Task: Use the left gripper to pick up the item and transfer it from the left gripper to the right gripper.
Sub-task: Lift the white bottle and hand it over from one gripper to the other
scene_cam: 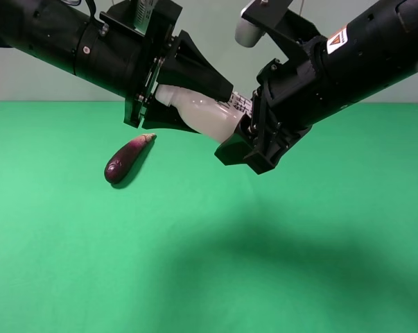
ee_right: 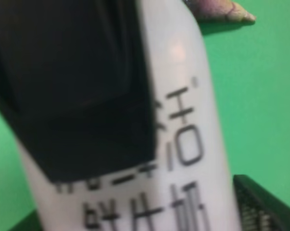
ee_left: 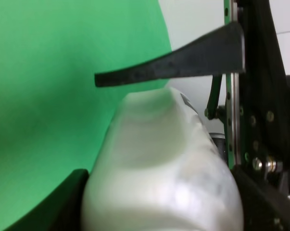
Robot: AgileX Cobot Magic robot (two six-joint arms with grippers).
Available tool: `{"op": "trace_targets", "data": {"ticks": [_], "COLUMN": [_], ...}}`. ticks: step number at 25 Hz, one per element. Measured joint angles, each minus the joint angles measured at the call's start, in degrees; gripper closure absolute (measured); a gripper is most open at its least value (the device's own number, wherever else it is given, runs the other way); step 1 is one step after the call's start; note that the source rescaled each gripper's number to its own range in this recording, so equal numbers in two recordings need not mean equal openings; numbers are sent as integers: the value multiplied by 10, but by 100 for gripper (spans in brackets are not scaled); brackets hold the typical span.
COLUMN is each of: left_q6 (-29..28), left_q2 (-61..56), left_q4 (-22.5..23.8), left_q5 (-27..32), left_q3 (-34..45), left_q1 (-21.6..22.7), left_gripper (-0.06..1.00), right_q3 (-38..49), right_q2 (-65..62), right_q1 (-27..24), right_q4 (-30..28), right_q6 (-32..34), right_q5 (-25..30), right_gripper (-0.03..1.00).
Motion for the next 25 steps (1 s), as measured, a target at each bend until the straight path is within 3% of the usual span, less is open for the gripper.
{"op": "trace_targets", "data": {"ticks": [3, 23, 24, 25], "left_q6": [4, 4, 2, -2], "left_q2": [0, 0, 0, 0], "left_q4": [-4, -4, -4, -6], "left_q5": [-4, -2, 0, 6], "left_q3": [0, 0, 0, 0], "left_q1": [0, 0, 0, 0], "left_gripper": [94, 94, 86, 71], "right_q3": [0, 0, 0, 0], "right_q2": [1, 1, 1, 1], "right_q1": [5, 6, 6, 6], "right_q4": [10, 12, 13, 13], "right_q6": [-4, -4, -4, -4], "right_q5": [2, 2, 2, 3], "right_gripper": [97, 96, 96, 96]}}
